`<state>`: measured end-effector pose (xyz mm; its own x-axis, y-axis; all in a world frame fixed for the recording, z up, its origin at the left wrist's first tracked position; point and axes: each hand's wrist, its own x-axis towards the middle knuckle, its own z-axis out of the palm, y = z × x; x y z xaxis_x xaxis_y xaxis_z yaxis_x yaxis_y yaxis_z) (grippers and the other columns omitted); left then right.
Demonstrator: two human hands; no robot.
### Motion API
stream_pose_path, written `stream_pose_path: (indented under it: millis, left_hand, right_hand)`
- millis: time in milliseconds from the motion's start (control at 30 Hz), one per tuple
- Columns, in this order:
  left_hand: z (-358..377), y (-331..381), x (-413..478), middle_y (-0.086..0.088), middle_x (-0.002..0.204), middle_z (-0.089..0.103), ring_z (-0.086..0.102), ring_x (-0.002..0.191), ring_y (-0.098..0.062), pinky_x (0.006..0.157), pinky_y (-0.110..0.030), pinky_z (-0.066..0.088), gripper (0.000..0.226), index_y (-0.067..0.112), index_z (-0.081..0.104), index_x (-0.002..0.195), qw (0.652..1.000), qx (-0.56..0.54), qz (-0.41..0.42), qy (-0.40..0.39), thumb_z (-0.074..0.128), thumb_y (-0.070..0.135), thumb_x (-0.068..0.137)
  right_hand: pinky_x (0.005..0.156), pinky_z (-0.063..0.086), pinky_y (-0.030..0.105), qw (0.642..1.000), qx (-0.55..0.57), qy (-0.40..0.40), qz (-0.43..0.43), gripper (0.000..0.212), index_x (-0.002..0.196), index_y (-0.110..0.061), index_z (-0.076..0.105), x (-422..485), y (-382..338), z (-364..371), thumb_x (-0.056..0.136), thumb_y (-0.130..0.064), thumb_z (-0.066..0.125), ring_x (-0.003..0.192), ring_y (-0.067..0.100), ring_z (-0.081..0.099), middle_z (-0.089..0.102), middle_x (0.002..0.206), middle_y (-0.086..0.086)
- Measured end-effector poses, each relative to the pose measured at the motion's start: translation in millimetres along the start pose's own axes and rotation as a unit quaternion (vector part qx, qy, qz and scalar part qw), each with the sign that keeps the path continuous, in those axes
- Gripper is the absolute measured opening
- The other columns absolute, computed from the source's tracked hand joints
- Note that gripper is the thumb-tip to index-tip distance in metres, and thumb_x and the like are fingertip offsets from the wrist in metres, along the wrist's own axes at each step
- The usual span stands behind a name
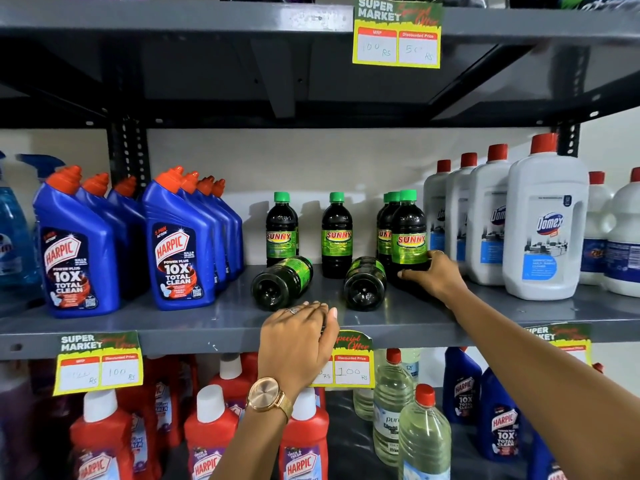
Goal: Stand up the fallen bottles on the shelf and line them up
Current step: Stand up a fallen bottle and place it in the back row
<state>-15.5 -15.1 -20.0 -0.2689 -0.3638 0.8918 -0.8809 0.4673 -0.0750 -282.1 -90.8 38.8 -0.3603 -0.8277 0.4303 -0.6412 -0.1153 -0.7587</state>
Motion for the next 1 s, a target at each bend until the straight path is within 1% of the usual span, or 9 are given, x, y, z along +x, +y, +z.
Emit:
stream_pose_path:
  millis: [167, 267, 367, 433, 533, 600, 667, 867, 1000]
  left_hand:
    - [-1, 0, 0, 0.006, 0.078, 0.076, 0.071, 0.073, -0.009, 0.064, -0.024, 0.05, 0.039, 0.017, 0.076, 0.073, 1.0, -0.003, 0.006, -0.024, 0.044, 0.03, 0.09]
    - [-8, 0, -1, 0.007, 0.086, 0.077, 0.071, 0.083, -0.007, 0.07, -0.023, 0.051, 0.044, 0.018, 0.077, 0.081, 0.998, -0.031, 0.0, -0.051, 0.04, 0.036, 0.093]
    - [-24, -6, -1, 0.012, 0.096, 0.075, 0.068, 0.09, -0.002, 0.071, -0.017, 0.047, 0.041, 0.024, 0.075, 0.089, 0.988, -0.143, -0.01, -0.05, 0.038, 0.041, 0.094]
    - [-37, -18, -1, 0.011, 0.099, 0.074, 0.066, 0.092, -0.003, 0.077, -0.018, 0.049, 0.038, 0.022, 0.074, 0.097, 0.986, -0.164, 0.013, -0.035, 0.04, 0.039, 0.094]
    - [-51, -45, -2, 0.006, 0.089, 0.072, 0.065, 0.078, -0.008, 0.072, -0.023, 0.049, 0.031, 0.017, 0.071, 0.093, 0.991, -0.13, 0.018, 0.007, 0.043, 0.03, 0.093]
    - [-57, -67, -2, 0.005, 0.082, 0.068, 0.061, 0.069, -0.011, 0.063, -0.023, 0.046, 0.027, 0.017, 0.066, 0.089, 0.994, -0.102, -0.03, 0.015, 0.042, 0.029, 0.091]
    - [-56, -84, -7, 0.002, 0.08, 0.066, 0.06, 0.071, -0.018, 0.065, -0.031, 0.047, 0.03, 0.016, 0.063, 0.086, 0.997, -0.048, -0.056, 0.0, 0.038, 0.031, 0.091]
    - [-41, -98, -25, -0.003, 0.07, 0.071, 0.066, 0.063, -0.024, 0.062, -0.031, 0.051, 0.037, 0.012, 0.068, 0.076, 0.996, 0.081, -0.029, -0.008, 0.037, 0.025, 0.091]
    - [-37, -99, -23, 0.002, 0.06, 0.069, 0.064, 0.052, -0.018, 0.049, -0.024, 0.046, 0.04, 0.016, 0.067, 0.065, 0.994, 0.106, -0.037, 0.011, 0.039, 0.026, 0.091]
  right_hand:
    - [0.09, 0.049, 0.036, 1.0, -0.024, 0.007, 0.018, 0.066, 0.12, -0.001, 0.057, -3, -2, 0, 0.069, -0.034, 0.082, 0.108, 0.032, 0.061, 0.066, 0.117, 0.017]
    - [0.087, 0.048, 0.038, 0.994, -0.03, 0.105, 0.006, 0.073, 0.121, 0.001, 0.054, -10, -8, -3, 0.072, -0.049, 0.075, 0.109, 0.036, 0.06, 0.063, 0.116, 0.019]
    - [0.071, 0.045, 0.036, 0.986, -0.012, 0.165, -0.012, 0.05, 0.081, -0.01, 0.062, -21, -17, -7, 0.076, -0.059, 0.062, 0.09, 0.035, 0.064, 0.067, 0.084, 0.012]
    - [0.063, 0.045, 0.035, 0.995, -0.017, 0.102, -0.015, 0.058, 0.062, -0.013, 0.055, -27, -25, -6, 0.076, -0.068, 0.055, 0.074, 0.032, 0.064, 0.062, 0.065, 0.008]
    - [0.07, 0.054, 0.036, 0.993, -0.01, -0.1, 0.053, 0.085, 0.109, -0.011, 0.061, -33, -48, 3, 0.067, -0.084, 0.049, 0.095, 0.032, 0.065, 0.066, 0.109, 0.016]
    - [0.048, 0.055, 0.025, 0.969, -0.048, -0.196, 0.145, 0.102, 0.123, -0.017, 0.048, -38, -70, 5, 0.054, -0.092, 0.049, 0.089, 0.027, 0.065, 0.058, 0.121, 0.015]
    - [0.032, 0.051, 0.022, 0.945, -0.106, -0.259, 0.167, 0.096, 0.114, -0.015, 0.044, -38, -88, 9, 0.055, -0.091, 0.05, 0.067, 0.02, 0.058, 0.057, 0.102, 0.013]
    - [0.045, 0.054, 0.022, 0.947, -0.021, -0.235, 0.219, 0.058, 0.081, -0.007, 0.056, -40, -97, 31, 0.068, -0.063, 0.064, 0.049, 0.019, 0.066, 0.066, 0.065, 0.01]
    - [0.051, 0.057, 0.031, 0.973, 0.113, -0.137, 0.147, 0.06, 0.099, -0.006, 0.061, -48, -82, 39, 0.068, -0.056, 0.068, 0.076, 0.027, 0.068, 0.068, 0.087, 0.013]
